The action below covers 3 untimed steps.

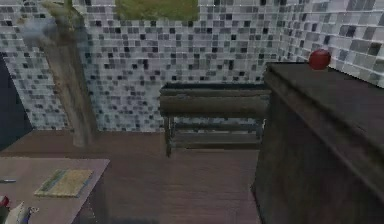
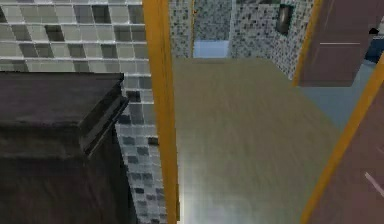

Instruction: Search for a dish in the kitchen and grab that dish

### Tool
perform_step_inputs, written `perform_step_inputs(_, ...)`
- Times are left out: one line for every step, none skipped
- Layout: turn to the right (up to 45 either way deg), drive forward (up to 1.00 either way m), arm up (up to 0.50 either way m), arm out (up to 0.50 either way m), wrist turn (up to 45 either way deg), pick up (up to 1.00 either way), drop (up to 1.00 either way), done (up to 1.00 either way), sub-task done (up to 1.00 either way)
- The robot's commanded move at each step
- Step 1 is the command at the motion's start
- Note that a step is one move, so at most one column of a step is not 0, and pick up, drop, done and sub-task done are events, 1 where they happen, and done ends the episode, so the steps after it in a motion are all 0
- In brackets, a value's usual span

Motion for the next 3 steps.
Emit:
perform_step_inputs(0.0,1.0,0.0,0.0,0.0,0.0,0.0,0.0,0.0)
perform_step_inputs(15.0,0.0,0.0,0.0,0.0,0.0,0.0,0.0,0.0)
perform_step_inputs(0.0,0.05,0.0,0.0,0.0,0.0,0.0,0.0,0.0)
